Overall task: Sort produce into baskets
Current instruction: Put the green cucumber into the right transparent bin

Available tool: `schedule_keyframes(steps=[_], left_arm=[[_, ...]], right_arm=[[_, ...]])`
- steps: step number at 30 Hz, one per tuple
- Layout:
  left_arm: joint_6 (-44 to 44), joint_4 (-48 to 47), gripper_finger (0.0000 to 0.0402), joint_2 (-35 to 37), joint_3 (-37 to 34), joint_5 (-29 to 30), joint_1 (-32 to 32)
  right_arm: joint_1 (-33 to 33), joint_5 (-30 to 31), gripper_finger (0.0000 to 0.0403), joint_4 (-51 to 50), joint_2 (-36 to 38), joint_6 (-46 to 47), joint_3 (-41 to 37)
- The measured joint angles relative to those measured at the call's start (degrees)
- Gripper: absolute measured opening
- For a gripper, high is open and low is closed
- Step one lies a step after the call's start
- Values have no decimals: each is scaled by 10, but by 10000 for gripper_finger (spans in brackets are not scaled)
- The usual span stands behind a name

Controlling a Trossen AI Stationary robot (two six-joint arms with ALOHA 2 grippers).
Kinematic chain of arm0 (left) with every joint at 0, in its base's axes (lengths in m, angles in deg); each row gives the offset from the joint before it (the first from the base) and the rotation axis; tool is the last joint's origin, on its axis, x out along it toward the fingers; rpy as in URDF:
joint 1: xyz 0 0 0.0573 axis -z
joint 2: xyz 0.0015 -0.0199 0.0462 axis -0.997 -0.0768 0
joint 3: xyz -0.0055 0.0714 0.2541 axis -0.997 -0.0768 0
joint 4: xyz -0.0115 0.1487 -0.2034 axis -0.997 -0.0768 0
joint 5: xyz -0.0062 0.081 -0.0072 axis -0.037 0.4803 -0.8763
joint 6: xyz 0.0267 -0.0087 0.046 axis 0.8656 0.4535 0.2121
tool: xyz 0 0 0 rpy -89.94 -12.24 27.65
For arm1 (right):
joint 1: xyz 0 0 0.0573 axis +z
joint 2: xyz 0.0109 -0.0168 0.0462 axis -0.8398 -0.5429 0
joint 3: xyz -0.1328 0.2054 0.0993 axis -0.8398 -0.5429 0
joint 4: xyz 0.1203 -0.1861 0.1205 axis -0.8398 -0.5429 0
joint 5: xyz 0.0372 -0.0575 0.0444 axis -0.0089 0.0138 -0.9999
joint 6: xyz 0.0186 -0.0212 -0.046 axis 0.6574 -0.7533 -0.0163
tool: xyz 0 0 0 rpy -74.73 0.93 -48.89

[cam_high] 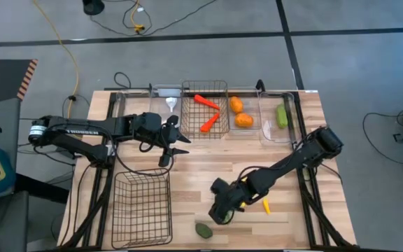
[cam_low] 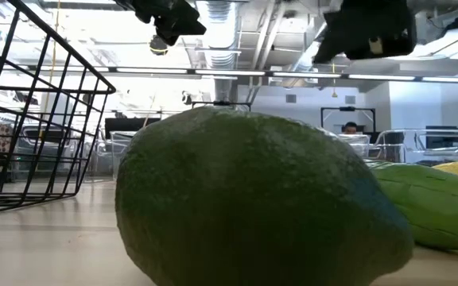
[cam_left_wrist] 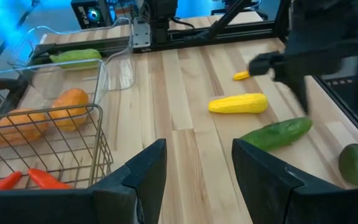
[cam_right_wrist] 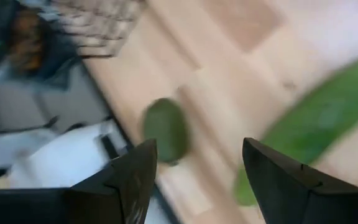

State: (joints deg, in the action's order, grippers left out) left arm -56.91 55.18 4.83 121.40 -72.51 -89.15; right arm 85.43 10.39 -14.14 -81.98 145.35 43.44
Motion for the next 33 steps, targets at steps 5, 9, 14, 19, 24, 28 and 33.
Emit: schedule_keyframes(steps=[5, 9, 14, 19, 24, 28, 33], left_arm=[[0, -4, 171, 0, 0, 0, 0], [0, -5, 171, 0, 0, 0, 0], [0, -9, 171, 0, 0, 0, 0], [0, -11, 171, 0, 0, 0, 0], [0, -11, 171, 0, 0, 1, 0], [0, -11, 171, 0, 0, 2, 0], [0, -11, 171, 0, 0, 3, 0]], right_arm=[[2, 9, 266, -42, -13, 64, 0], [2, 20, 265, -47, -40, 81, 0], [2, 26, 265, -53, -73, 109, 0], [2, 46, 264, -64, -74, 112, 0], [2, 57, 264, -72, -61, 107, -1], [1, 57, 264, -76, -57, 107, -1], [2, 59, 264, -96, -57, 131, -1]])
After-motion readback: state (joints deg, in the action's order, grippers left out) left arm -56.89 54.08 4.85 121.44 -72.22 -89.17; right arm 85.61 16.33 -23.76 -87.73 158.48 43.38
